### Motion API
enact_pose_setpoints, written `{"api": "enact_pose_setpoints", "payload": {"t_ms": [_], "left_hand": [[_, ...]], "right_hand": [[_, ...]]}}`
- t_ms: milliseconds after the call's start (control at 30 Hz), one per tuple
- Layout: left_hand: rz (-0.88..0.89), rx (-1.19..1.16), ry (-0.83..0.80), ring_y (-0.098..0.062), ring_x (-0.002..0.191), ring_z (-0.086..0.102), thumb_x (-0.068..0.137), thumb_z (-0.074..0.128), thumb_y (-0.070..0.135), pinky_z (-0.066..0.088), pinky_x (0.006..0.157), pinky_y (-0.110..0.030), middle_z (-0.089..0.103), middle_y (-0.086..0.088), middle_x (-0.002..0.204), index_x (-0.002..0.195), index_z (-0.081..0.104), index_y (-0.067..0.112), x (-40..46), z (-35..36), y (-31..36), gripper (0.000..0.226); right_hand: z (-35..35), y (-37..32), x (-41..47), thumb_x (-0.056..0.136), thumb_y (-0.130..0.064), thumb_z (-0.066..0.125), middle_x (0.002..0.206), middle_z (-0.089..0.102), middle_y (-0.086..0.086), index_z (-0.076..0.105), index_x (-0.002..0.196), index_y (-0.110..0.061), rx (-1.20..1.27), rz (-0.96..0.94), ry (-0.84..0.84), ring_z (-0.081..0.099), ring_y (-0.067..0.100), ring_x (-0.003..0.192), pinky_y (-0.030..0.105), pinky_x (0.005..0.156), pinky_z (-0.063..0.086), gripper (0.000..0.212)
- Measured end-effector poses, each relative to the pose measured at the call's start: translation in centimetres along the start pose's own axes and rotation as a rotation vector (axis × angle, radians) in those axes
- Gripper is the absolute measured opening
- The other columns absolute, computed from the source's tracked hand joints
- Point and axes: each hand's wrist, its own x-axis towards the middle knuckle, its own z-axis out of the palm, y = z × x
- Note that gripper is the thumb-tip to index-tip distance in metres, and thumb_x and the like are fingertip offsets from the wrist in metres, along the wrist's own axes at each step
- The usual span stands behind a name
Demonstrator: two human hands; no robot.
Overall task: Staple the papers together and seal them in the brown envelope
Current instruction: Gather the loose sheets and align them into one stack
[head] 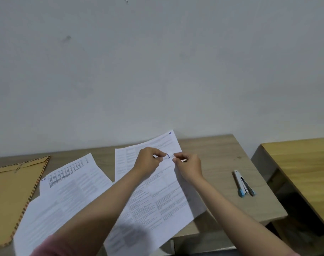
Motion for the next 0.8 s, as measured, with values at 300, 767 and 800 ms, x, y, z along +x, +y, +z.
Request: {"api": "enact_pose_setpoints", "payload": {"t_ms": [300, 767, 800], "left_hand": [[-0.09, -0.063, 0.11, -0.008, 0.077, 0.063, 0.085, 0.067, 0.004, 0.044, 0.069, -0.015, 0.072, 0.0, 0.089, 0.094, 0.076, 0.013, -1.2, 0.9, -4.9, 0.016], [-0.1, -0.1, 0.135, 0.001, 0.075, 0.06, 0.086, 0.064, 0.001, 0.043, 0.068, -0.003, 0.07, 0.004, 0.088, 0.096, 0.075, 0.011, -1.5, 0.2, -6.0, 0.018], [-0.091, -0.098, 0.138, 0.002, 0.074, 0.06, 0.086, 0.064, 0.001, 0.043, 0.068, -0.004, 0.07, 0.005, 0.088, 0.096, 0.075, 0.012, -1.4, 0.1, -5.8, 0.018]], "right_hand": [[2.3, 2.9, 3.9, 0.084, -0.014, 0.065, 0.094, 0.07, 0.006, 0.069, 0.103, -0.007, -0.159, -0.051, 0.037, 0.06, 0.013, 0.083, 0.02, 0.076, 0.042, 0.021], [3.9, 5.6, 8.9, 0.083, 0.0, 0.048, 0.096, 0.061, 0.005, 0.063, 0.106, -0.013, -0.247, -0.107, 0.142, 0.055, 0.02, 0.084, 0.03, 0.072, 0.043, 0.03], [3.3, 5.5, 8.4, 0.085, 0.001, 0.049, 0.105, 0.061, 0.005, 0.062, 0.115, -0.013, -0.19, -0.126, 0.13, 0.055, 0.016, 0.088, 0.027, 0.075, 0.045, 0.036]]}}
